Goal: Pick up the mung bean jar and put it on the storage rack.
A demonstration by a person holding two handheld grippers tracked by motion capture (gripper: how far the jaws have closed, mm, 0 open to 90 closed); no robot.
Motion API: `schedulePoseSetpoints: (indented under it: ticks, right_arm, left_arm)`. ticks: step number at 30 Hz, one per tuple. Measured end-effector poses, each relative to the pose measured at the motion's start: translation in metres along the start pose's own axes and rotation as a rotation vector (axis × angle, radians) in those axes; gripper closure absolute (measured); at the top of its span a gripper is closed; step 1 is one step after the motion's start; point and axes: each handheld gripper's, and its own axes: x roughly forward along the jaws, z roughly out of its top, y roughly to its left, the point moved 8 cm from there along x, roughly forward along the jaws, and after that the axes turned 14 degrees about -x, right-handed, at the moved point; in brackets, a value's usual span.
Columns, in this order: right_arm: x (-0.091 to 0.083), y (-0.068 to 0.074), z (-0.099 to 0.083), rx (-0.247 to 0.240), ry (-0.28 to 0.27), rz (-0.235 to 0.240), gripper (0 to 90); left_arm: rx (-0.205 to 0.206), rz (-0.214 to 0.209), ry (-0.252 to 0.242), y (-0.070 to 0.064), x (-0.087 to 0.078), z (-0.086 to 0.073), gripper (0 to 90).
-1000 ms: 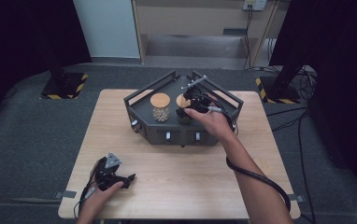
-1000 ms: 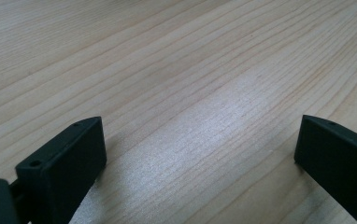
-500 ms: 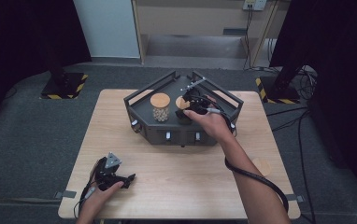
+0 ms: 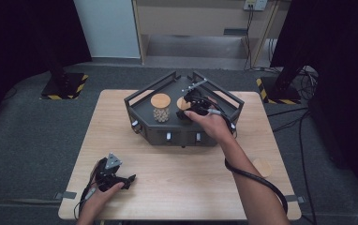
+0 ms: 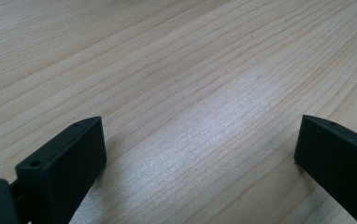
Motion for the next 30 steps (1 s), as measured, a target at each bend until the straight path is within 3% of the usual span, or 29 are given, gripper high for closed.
schedulePoseSetpoints:
  ticks: [25, 30]
  right_arm:
    - [0.0008, 0.0026, -0.0034, 0.006, -0.019, -0.014, 25.4]
    - [-0.0019, 0.002, -0.0045, 0.009, -0.041, 0.0, 14.4]
  left_arm:
    - [0.0, 0.0, 0.0, 0.0, 0.0, 0.0, 0.8]
    - [0.0, 0.0, 0.0, 0.0, 0.0, 0.0, 0.8]
